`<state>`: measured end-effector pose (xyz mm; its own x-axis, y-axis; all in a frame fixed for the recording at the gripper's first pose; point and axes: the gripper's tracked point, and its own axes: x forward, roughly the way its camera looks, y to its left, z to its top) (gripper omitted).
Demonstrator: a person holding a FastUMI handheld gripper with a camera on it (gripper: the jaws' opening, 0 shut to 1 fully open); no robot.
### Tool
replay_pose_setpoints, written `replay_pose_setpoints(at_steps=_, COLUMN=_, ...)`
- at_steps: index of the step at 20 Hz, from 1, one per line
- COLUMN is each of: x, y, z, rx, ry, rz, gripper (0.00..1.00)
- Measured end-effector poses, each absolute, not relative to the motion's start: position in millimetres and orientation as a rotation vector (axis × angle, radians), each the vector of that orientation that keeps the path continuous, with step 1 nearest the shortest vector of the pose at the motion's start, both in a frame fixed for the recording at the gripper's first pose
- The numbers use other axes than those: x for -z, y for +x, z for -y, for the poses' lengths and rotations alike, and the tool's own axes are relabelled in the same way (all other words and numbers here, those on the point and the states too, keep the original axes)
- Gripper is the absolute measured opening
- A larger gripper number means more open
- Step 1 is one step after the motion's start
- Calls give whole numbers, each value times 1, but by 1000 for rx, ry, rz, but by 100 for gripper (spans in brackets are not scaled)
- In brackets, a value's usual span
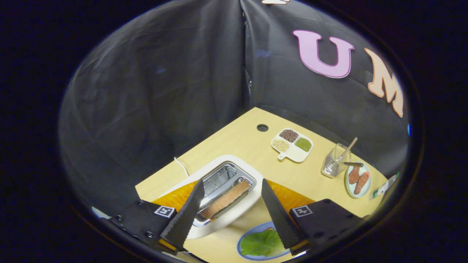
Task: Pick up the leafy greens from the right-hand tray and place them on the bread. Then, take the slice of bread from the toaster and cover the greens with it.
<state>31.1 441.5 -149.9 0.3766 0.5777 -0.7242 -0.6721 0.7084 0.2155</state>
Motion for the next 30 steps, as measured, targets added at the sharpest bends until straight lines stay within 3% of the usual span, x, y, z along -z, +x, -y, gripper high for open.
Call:
replay_pose_setpoints(at_steps=1, x=152, y=32, z=-443, rx=-797, ry=-118, rz=-885, gripper=99)
replay_pose_setpoints(at_steps=14, x=164, y=28, z=-448, rx=-762, ry=-66, rz=-973, gripper=25)
replay_pose_setpoints(at_steps=16, x=164, y=25, z=-447, rx=-770, ry=-68, rz=-978, gripper=25)
replay_pose_setpoints(at_steps=19, x=161, y=23, z=-444, rx=-760, ry=-49, rz=-985, gripper=9)
replay_pose_setpoints(at_steps=30, x=120, y=21, z=-429, rx=-781, ry=31, rz=-892, gripper=4)
